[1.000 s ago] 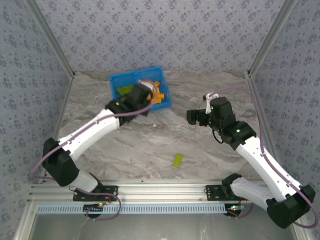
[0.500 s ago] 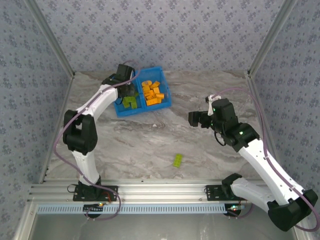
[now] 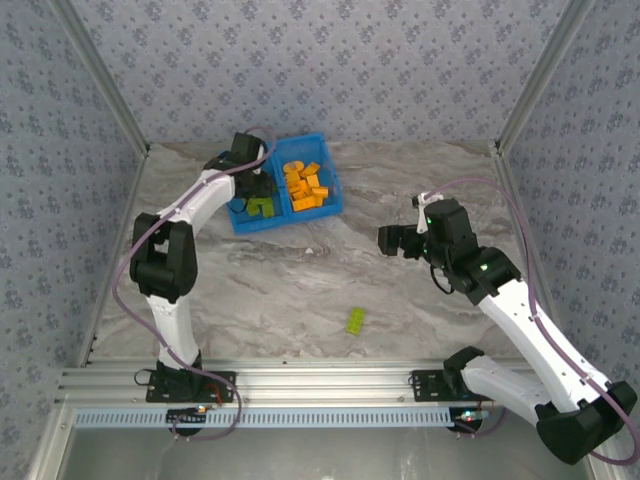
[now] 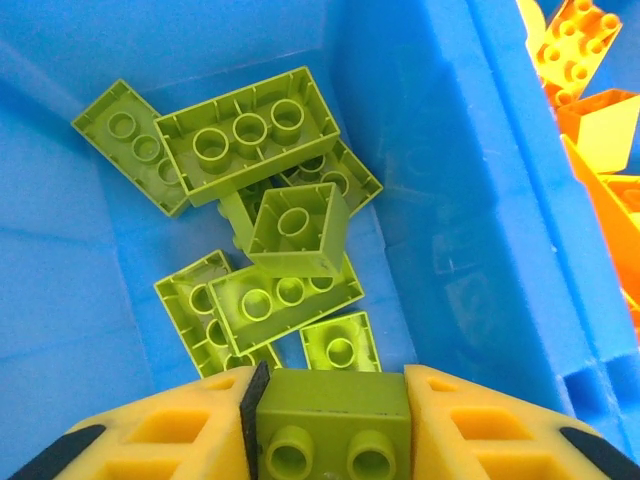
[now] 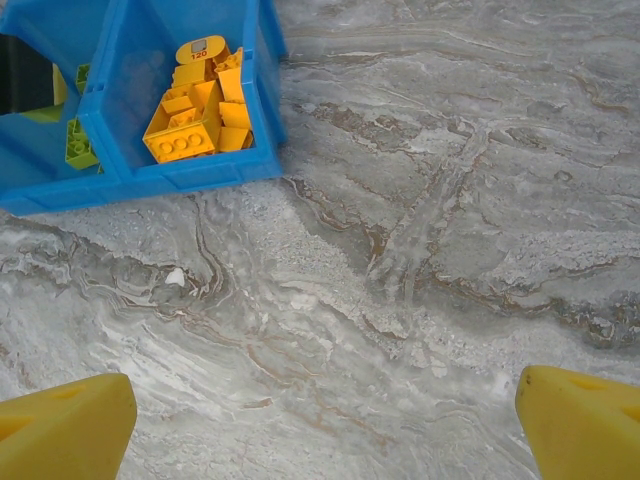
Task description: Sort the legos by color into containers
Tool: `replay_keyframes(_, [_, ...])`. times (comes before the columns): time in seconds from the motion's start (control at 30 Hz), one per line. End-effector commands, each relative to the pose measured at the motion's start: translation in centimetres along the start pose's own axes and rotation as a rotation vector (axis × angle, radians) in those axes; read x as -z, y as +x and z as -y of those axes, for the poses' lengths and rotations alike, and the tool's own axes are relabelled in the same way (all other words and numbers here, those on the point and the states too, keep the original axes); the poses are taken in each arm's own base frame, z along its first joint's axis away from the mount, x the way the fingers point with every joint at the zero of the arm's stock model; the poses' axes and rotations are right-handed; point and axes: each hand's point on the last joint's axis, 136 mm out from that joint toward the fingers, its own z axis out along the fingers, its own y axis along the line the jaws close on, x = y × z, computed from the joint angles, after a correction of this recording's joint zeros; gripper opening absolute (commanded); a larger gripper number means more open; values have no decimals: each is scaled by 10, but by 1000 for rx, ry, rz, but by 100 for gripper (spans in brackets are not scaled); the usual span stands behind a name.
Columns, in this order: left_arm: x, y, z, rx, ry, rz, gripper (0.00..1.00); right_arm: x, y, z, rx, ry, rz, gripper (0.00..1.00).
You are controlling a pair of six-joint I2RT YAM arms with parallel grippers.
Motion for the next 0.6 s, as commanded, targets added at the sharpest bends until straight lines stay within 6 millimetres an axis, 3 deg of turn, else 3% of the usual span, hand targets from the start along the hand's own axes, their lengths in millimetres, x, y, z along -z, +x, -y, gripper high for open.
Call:
replay_keyframes(0.0, [53,-28,10,11,67,129,45,9,-11,-2,-23,-5,28,100])
replay_keyframes(0.23, [118,-35,23,25,166,232,53,8,-13,-5,-26,-20,32,100])
replay_keyframes(0.33, [157,-28,45,-8,240,283,54,6,-15,-7,-30,-27,35,100])
replay_keyframes(0.47, [194,1,86,-73,331,320,55,4,-13,-5,-40,-16,29,100])
replay_keyframes(0.57, [206,38,123,-138,370,303,55,4,-16,-3,-56,-8,53,100])
